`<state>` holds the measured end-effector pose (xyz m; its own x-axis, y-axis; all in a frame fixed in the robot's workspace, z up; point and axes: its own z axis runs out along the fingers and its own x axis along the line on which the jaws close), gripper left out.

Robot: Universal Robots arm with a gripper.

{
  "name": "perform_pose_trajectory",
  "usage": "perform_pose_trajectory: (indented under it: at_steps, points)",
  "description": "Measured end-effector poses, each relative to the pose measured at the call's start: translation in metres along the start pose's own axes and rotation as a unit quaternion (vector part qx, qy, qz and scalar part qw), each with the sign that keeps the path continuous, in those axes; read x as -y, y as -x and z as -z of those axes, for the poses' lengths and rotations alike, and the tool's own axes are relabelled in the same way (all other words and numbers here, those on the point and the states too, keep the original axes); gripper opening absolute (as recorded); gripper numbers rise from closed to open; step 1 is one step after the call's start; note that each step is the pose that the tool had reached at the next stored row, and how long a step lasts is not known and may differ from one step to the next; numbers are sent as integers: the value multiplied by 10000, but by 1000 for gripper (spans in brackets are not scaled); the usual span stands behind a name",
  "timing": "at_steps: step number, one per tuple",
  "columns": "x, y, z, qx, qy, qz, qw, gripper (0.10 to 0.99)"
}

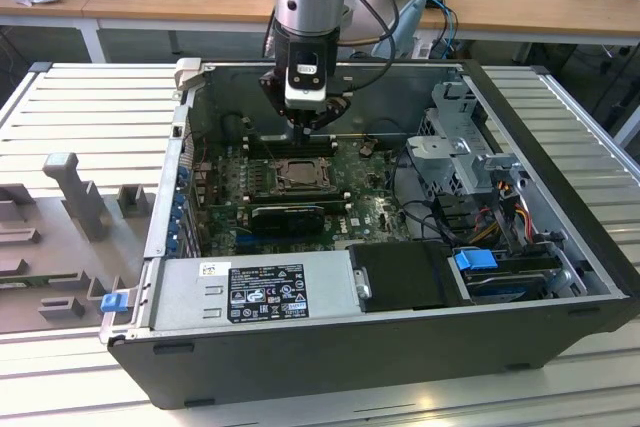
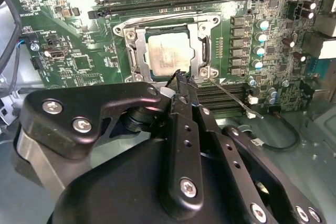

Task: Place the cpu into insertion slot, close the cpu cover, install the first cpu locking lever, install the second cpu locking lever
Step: 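Install the first cpu locking lever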

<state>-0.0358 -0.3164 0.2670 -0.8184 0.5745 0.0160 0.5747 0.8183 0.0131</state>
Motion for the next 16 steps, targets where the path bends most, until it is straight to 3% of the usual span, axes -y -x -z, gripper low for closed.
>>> perform_pose_trajectory:
  at_steps: [9,14,16]
  points:
    - [0,0,0,-4,-5,310,9995,106]
    - [0,0,0,-10,-12,759,9971,106]
    - [0,0,0,-13,-16,973,9953,106]
